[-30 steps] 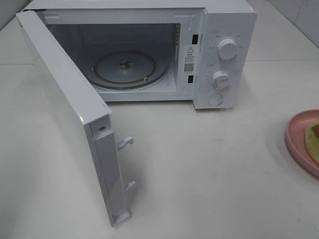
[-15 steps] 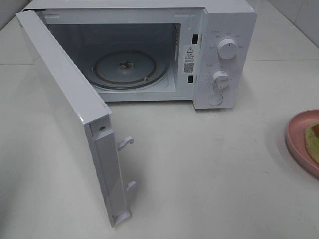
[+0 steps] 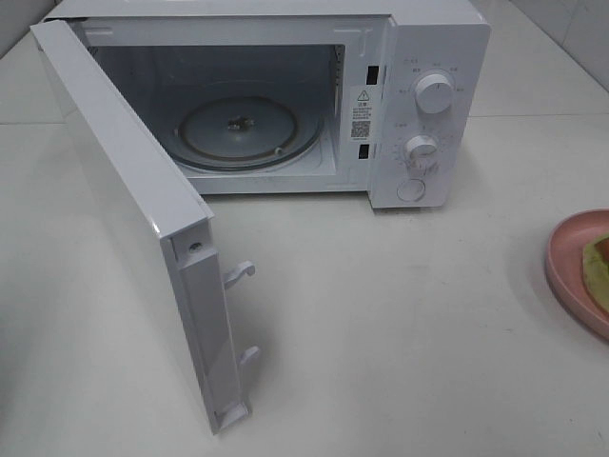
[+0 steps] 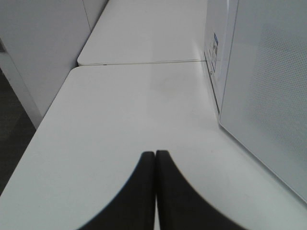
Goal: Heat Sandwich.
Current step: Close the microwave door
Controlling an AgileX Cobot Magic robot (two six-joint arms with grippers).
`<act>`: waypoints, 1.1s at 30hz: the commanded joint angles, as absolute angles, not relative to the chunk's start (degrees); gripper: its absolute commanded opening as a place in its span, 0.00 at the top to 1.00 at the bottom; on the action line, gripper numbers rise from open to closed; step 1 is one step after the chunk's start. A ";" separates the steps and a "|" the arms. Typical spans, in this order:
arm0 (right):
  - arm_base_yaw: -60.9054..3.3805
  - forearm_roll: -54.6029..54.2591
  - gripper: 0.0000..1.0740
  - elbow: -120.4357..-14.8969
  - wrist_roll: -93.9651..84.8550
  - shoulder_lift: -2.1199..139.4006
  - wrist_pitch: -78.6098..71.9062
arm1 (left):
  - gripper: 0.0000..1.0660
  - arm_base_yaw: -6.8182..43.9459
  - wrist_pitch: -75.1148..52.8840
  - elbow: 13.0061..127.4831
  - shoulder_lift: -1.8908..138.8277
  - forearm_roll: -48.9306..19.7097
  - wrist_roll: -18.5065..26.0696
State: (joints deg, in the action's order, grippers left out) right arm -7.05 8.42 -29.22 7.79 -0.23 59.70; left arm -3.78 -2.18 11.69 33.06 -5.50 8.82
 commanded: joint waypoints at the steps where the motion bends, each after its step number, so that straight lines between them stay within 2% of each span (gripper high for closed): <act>1: -6.70 8.71 0.29 -29.05 7.39 -1.78 59.53 | 1.00 -3.78 5.44 11.23 36.55 -5.33 8.88; 10: -6.70 8.71 0.29 -29.05 7.39 -1.78 59.53 | 1.00 -3.78 18.51 11.23 49.16 -5.33 6.88; 12: -6.70 8.71 0.29 -29.05 7.39 -1.78 59.53 | 1.00 -3.78 22.46 11.23 52.43 -4.13 4.01; 14: -6.70 8.71 0.29 -29.05 7.39 -1.78 59.53 | 1.00 -3.78 23.55 11.23 53.57 -3.21 3.15; 18: -6.70 8.71 0.29 -29.05 7.39 -1.78 59.53 | 1.00 -3.78 29.05 11.29 57.87 5.44 -4.58; 19: -6.70 8.71 0.29 -29.05 7.39 -1.78 59.53 | 1.00 -3.78 29.05 11.29 57.87 5.44 -4.58; 21: -6.70 8.71 0.29 -29.05 7.39 -1.78 59.53 | 1.00 -3.78 32.20 11.34 60.68 10.54 -9.05; 24: -6.70 8.71 0.29 -29.05 7.39 -1.78 59.53 | 1.00 -3.78 34.03 11.34 62.34 13.69 -11.46; 25: -6.70 8.71 0.29 -29.05 7.39 -1.78 59.53 | 1.00 -3.78 36.27 11.40 64.00 16.96 -13.69; 30: -6.70 8.71 0.29 -29.05 7.39 -1.78 59.53 | 1.00 -3.50 40.16 12.49 68.01 24.24 -17.42; 33: -6.70 8.71 0.29 -29.05 7.39 -1.78 59.53 | 1.00 -2.23 40.39 13.18 69.44 25.04 -17.42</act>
